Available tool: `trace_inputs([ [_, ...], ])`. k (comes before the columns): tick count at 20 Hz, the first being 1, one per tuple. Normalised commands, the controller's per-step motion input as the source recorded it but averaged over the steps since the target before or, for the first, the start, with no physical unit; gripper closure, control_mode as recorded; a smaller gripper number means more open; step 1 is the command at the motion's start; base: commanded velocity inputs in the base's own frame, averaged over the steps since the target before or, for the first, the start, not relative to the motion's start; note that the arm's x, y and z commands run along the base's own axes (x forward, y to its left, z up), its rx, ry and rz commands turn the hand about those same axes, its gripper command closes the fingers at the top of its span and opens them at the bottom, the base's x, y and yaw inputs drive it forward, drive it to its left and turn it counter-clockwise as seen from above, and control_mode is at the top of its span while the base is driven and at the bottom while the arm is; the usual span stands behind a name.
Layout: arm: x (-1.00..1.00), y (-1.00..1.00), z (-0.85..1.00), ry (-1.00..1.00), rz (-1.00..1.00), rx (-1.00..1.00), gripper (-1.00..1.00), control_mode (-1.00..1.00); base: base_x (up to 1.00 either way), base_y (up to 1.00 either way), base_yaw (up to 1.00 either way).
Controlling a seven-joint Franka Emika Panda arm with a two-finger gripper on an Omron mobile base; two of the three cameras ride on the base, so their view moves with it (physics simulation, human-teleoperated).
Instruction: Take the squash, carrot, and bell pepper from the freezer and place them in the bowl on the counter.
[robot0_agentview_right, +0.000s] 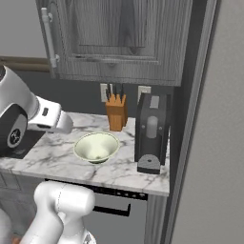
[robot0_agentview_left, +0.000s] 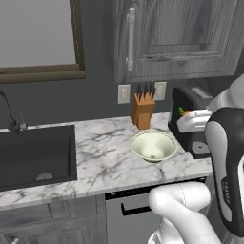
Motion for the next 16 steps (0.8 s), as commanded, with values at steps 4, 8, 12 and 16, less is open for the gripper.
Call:
trace_inputs([
  [4, 0.29, -0.04, -0.81, 0.16, 0.0, 0.0, 1.0, -1.0, 0.0, 0.0, 0.0],
  [8, 0.33, -0.06, -0.78, 0.12, 0.0, 0.0, 1.0, -1.0, 0.0, 0.0, 0.0],
  [12, 0.35, 0.0, -0.6, 0.11, 0.0, 0.0, 1.0, -1.0, 0.0, 0.0, 0.0],
  [16, 0.37, 0.0, -0.25, 0.07, 0.0, 0.0, 1.0, -1.0, 0.0, 0.0, 0.0],
])
